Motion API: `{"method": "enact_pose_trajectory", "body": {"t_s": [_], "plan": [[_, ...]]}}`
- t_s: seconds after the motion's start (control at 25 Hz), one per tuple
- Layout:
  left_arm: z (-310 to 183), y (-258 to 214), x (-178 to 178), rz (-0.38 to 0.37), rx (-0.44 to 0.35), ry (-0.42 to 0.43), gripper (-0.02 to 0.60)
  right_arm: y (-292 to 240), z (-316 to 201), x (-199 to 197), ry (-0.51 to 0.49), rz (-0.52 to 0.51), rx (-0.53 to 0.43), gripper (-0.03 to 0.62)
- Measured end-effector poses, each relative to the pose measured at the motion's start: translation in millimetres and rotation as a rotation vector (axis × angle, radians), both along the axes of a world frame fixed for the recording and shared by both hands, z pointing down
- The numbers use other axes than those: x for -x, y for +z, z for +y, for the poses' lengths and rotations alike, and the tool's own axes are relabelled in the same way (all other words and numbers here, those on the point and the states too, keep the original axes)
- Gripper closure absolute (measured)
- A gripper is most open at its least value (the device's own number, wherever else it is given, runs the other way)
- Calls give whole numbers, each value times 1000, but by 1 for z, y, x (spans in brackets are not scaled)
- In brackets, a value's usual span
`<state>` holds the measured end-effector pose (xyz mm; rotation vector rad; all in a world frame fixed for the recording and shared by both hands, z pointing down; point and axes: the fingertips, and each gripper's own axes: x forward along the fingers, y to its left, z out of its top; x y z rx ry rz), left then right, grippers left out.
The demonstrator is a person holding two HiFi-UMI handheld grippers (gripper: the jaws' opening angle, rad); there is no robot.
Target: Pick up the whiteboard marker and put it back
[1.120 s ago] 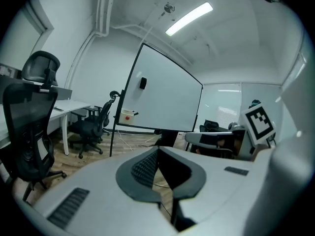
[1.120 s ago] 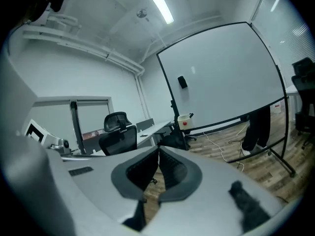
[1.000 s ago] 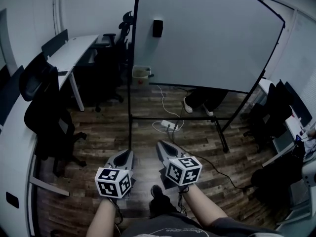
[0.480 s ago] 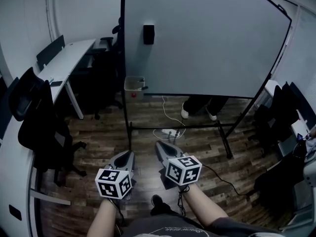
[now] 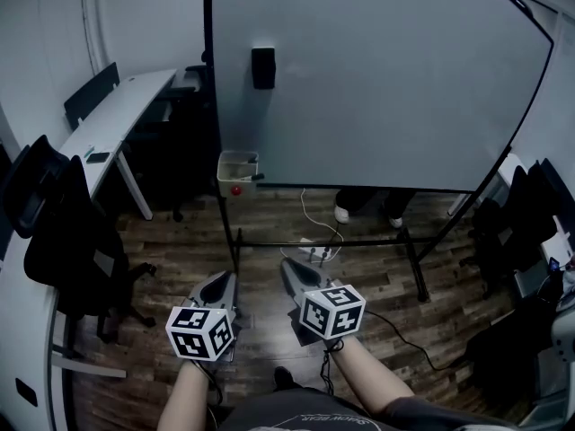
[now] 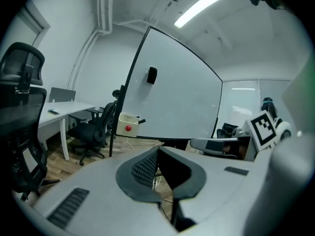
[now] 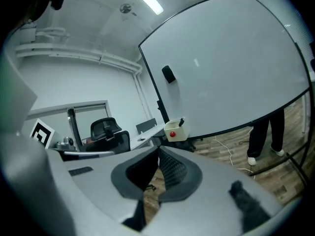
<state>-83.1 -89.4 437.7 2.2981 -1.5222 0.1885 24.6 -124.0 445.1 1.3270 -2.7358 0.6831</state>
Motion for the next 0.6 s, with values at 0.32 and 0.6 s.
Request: {"method": "enact_pose_trajectory", "body": {"t_s": [0.32,0.6], "plan": [[-44,7,-7,-11,-6,-55,568,8,-51,-10,-54,-1,-10,569],[-63,8,-3,-12,4,-72,568,13,-67,-4,-73,-12,1,569]]}}
